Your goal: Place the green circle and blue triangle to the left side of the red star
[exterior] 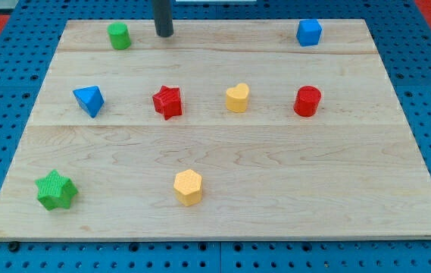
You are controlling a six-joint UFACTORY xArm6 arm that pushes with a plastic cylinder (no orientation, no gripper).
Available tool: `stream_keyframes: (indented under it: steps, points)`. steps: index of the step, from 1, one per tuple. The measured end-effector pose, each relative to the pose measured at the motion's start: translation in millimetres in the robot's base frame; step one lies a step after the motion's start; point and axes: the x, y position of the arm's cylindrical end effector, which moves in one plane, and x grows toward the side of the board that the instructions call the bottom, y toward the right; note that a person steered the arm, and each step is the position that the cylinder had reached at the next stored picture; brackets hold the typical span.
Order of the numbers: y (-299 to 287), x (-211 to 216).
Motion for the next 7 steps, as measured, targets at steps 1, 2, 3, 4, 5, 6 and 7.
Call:
stream_keyframes:
  steps: [1, 2, 3, 4, 5, 6, 7]
  points:
    - [-26, -4]
    - [-76, -4]
    - [-92, 7]
    - [-92, 30]
    - [-90, 54]
    - [-96, 71]
    - [-96, 87]
